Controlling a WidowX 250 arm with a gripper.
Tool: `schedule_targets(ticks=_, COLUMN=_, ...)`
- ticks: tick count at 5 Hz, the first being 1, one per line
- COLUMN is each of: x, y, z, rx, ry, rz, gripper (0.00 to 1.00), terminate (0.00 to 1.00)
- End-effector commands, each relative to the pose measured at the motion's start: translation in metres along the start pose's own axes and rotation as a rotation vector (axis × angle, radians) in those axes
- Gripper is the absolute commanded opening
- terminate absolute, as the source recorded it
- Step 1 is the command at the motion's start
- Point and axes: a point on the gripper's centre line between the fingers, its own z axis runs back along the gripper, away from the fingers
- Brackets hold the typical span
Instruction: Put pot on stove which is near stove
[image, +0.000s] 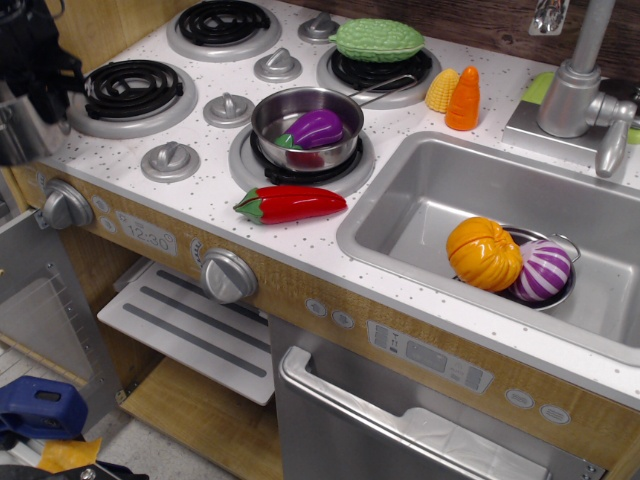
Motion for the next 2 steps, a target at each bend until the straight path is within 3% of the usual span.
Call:
schedule_targets(ticks=1, x=0.0274, y=0.0006, z=0.0435, rx=0.053, ry=-0.129, rz=-0.064, gripper=0.0, terminate=0.0)
schedule_targets(ticks=2, x=0.0345, y=-0.0039, z=0.0473, rx=0.026, ry=-0.171, rz=-0.08, gripper=0.0, terminate=0.0)
